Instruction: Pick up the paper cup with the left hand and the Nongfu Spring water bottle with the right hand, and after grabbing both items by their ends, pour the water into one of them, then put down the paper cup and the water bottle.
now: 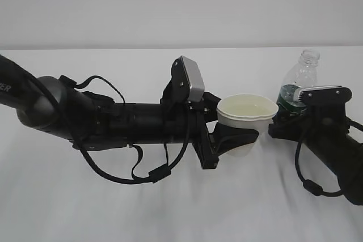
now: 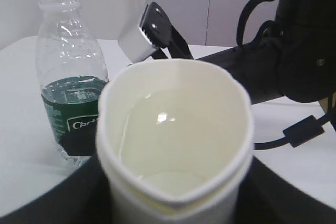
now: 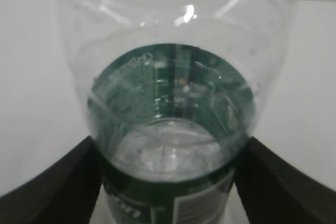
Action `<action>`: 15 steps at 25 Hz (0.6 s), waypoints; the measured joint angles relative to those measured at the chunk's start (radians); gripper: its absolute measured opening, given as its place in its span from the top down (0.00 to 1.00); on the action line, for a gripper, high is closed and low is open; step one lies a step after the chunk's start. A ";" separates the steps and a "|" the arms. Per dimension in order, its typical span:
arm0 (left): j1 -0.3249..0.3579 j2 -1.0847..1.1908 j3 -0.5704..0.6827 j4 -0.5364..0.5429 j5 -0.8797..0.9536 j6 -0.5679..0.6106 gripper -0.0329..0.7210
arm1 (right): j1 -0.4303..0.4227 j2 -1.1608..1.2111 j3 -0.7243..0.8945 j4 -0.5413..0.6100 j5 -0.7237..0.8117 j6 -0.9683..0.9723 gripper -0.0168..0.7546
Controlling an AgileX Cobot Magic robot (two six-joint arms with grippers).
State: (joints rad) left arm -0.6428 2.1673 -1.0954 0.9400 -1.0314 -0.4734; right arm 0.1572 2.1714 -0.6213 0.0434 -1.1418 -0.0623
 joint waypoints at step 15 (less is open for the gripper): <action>0.002 0.000 0.000 -0.012 0.008 0.004 0.41 | 0.000 -0.319 0.280 -0.010 -0.002 0.000 0.22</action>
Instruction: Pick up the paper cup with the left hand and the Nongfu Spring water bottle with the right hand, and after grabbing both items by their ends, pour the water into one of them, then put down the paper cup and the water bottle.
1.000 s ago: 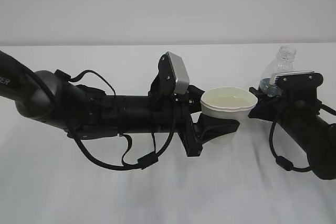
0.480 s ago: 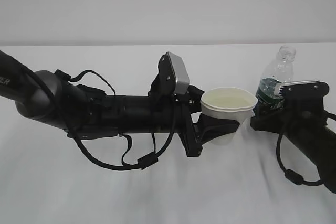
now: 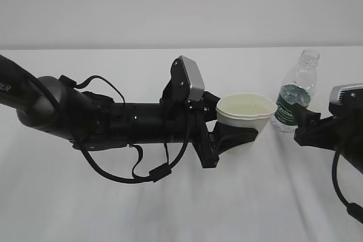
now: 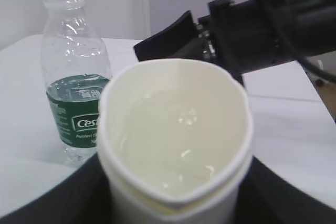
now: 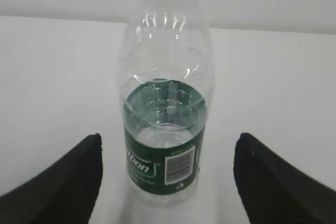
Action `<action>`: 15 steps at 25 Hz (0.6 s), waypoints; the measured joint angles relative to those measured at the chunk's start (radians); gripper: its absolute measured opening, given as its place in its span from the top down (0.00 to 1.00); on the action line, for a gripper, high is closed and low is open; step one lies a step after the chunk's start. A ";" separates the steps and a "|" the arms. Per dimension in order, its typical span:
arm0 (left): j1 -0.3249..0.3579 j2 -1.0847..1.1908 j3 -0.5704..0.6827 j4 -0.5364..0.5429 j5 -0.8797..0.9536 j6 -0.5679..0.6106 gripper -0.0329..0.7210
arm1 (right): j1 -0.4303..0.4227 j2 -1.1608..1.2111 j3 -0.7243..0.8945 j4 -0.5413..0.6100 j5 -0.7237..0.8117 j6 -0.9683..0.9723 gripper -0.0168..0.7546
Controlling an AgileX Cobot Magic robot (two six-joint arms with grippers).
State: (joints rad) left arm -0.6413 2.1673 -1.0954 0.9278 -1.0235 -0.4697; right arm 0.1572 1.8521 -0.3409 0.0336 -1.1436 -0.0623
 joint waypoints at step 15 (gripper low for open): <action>0.131 0.000 0.000 -0.069 0.008 0.014 0.41 | 0.000 -0.227 0.216 -0.034 -0.002 0.042 0.22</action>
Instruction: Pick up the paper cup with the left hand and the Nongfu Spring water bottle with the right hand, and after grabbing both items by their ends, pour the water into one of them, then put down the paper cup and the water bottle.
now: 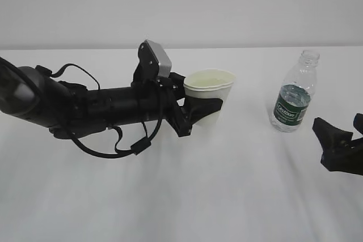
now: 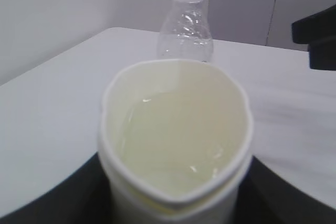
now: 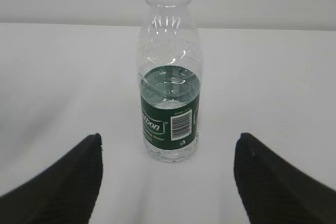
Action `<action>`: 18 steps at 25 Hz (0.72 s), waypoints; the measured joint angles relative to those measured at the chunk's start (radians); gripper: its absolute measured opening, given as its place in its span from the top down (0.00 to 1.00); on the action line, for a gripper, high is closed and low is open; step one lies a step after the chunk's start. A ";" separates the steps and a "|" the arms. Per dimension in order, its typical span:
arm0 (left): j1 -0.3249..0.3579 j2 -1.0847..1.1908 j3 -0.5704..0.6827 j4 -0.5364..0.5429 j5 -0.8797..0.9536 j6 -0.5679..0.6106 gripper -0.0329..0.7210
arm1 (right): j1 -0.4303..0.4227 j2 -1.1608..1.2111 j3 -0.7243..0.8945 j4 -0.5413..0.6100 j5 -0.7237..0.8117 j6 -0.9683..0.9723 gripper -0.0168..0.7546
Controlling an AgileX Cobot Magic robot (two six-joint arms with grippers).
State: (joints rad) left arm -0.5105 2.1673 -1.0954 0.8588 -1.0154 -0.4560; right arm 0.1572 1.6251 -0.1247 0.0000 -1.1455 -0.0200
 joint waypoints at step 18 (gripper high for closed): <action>0.217 0.000 0.040 -0.087 -0.089 0.021 0.41 | 0.000 0.000 0.000 -0.019 0.000 0.020 0.22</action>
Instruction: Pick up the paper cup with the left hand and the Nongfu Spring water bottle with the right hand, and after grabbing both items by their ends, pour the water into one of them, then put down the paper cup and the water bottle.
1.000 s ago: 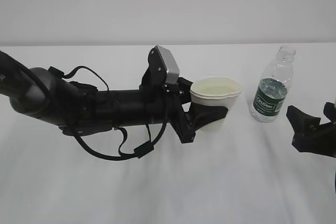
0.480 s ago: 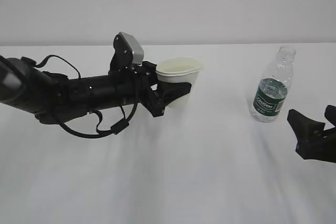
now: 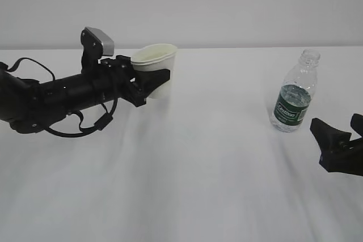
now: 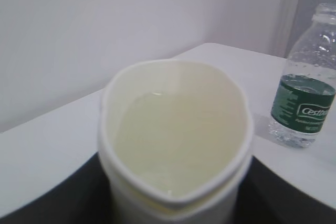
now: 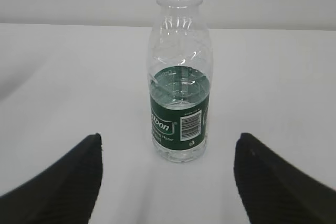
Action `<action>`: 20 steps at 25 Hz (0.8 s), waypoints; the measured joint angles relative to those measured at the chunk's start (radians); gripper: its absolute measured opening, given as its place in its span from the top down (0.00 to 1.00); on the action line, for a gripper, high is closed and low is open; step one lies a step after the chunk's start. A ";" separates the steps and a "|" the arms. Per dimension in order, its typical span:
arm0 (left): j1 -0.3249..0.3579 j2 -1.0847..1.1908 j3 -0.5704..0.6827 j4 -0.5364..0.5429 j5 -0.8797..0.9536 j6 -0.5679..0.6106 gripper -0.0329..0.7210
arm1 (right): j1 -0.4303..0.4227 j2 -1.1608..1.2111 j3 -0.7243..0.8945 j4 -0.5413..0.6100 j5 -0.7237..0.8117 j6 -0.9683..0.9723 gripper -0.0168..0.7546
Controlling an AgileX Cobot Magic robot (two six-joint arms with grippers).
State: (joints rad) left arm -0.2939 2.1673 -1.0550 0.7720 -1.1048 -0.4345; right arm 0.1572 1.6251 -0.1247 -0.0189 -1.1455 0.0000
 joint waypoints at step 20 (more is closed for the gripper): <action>0.102 0.000 0.208 -0.244 -0.010 0.228 0.42 | 0.000 0.000 0.000 0.000 0.000 0.000 0.22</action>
State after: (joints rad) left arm -0.1914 2.1673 -0.8466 0.5281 -1.1149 -0.2062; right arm 0.1572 1.6251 -0.1247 -0.0189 -1.1455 0.0000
